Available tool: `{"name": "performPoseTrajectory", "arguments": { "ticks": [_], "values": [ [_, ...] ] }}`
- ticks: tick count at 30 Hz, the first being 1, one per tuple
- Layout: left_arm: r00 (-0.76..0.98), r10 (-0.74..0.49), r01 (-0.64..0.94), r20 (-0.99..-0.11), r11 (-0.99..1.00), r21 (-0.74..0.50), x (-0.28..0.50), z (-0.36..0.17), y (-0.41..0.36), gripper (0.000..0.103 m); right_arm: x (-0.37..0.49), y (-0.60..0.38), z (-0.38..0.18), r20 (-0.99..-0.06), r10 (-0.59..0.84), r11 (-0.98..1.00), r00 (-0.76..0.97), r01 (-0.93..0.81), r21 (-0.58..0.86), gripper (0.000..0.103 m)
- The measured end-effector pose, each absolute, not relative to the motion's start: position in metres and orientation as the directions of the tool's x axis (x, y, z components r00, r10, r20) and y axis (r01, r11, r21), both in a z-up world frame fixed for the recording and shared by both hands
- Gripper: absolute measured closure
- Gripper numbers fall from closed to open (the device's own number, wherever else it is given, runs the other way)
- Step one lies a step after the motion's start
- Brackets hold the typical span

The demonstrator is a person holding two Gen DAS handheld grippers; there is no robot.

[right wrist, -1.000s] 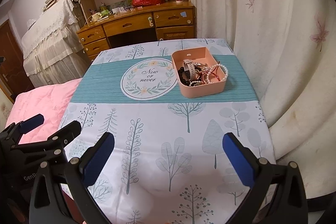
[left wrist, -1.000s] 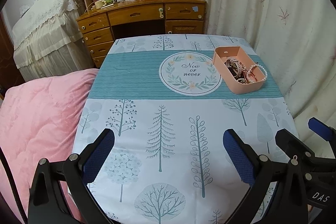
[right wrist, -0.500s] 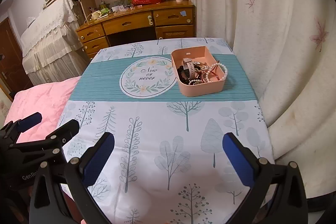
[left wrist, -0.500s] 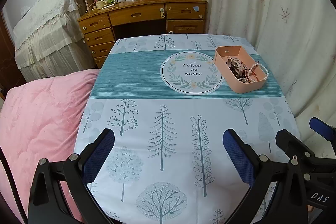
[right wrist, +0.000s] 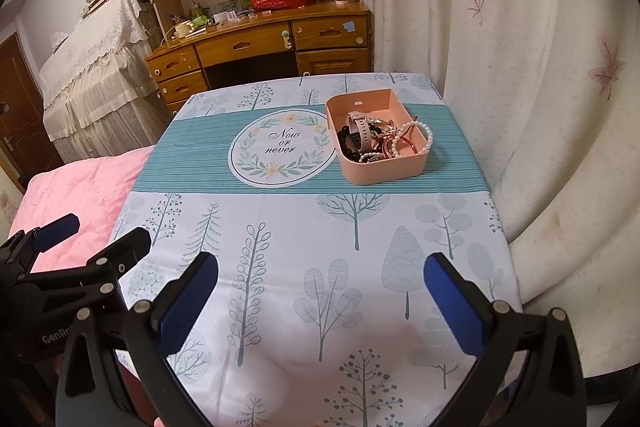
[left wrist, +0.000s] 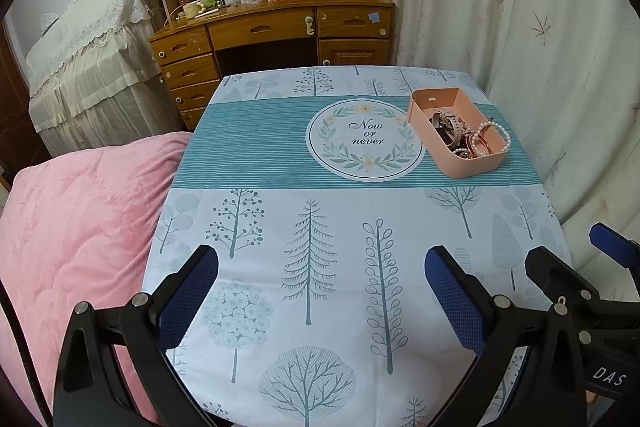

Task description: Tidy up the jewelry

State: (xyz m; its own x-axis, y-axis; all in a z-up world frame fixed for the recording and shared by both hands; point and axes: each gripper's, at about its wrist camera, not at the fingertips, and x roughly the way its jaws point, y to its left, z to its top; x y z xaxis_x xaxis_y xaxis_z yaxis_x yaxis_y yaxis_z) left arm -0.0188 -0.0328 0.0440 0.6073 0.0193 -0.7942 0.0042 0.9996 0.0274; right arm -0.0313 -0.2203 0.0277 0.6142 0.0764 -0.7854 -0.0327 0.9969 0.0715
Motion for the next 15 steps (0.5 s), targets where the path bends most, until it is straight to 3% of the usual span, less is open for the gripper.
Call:
{"name": "performPoseTrajectory", "arguments": {
  "ticks": [15],
  "values": [
    [0.6, 0.016, 0.004, -0.8, 1.0, 0.023, -0.02, 0.0462, -0.0333, 0.001, -0.0321, -0.2202, 0.0281, -0.786, 0.076, 0.997, 0.613, -0.032, 0.071, 0.0]
  ]
}}
